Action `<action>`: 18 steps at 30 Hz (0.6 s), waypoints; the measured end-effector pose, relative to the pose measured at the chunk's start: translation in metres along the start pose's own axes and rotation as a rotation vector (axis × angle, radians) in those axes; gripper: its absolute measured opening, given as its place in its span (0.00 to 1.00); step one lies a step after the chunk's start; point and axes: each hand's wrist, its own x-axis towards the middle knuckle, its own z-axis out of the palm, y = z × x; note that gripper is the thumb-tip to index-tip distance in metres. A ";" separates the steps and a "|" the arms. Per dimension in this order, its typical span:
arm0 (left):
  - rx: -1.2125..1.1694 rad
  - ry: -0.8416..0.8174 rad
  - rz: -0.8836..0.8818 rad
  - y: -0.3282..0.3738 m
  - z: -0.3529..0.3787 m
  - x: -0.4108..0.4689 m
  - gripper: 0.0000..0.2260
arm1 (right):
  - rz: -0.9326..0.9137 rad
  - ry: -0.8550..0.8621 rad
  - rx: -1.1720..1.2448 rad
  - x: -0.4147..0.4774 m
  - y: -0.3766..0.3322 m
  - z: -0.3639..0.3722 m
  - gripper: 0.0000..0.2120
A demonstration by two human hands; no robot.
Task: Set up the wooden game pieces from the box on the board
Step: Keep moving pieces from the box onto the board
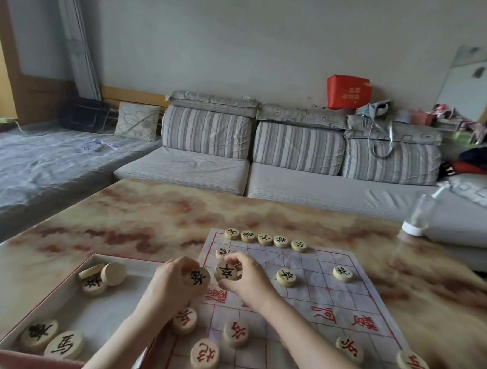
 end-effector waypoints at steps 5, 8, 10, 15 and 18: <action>-0.035 -0.109 0.080 0.043 0.050 0.011 0.16 | 0.097 0.089 0.019 -0.015 0.044 -0.047 0.23; -0.007 -0.149 0.110 0.063 0.080 0.018 0.18 | 0.131 0.128 -0.001 -0.023 0.070 -0.075 0.23; 0.019 -0.179 0.113 0.074 0.100 0.024 0.20 | 0.162 0.150 -0.016 -0.027 0.089 -0.094 0.22; 0.064 -0.236 0.107 0.096 0.139 0.033 0.22 | 0.227 0.234 -0.052 -0.032 0.133 -0.133 0.21; 0.066 -0.247 0.120 0.103 0.155 0.039 0.21 | 0.281 0.287 -0.070 -0.032 0.156 -0.151 0.20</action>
